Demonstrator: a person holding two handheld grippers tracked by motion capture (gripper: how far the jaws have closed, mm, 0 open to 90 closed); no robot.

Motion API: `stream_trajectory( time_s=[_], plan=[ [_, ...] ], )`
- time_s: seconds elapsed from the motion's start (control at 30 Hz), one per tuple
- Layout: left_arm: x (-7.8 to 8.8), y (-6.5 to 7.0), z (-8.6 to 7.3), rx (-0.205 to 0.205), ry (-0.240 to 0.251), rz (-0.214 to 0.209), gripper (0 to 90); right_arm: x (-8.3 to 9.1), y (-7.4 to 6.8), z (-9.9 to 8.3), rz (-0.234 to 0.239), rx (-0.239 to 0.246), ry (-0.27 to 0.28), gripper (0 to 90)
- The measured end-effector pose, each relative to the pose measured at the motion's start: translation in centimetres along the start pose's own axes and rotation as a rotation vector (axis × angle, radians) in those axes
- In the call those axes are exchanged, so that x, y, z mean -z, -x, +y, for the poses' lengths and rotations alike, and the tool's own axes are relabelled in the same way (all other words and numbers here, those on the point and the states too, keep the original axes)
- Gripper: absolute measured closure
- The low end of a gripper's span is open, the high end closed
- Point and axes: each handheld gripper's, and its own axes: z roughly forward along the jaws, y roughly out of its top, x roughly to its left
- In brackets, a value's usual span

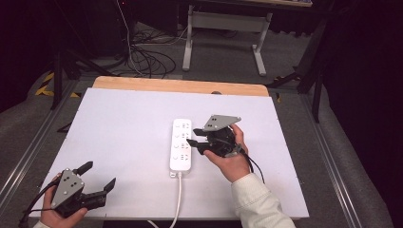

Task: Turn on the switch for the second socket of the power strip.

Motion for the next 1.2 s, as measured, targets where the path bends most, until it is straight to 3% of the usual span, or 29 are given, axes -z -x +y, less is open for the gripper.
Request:
stream_trajectory(
  time_s=[0.6,0.97,1.2],
  plan=[
    [-0.1,0.0,0.0,0.005,-0.001,-0.004,13.4,-3.5,0.2,0.6,0.021,0.009,-0.036,64.0],
    [-0.1,-0.1,0.0,0.002,-0.003,0.000,13.7,-5.8,0.3,0.2,0.040,0.047,-0.056,90.0],
    [-0.2,-0.1,0.0,0.004,-0.004,-0.001,13.8,-6.8,0.6,-0.2,0.055,0.027,-0.081,90.0]
  ],
)
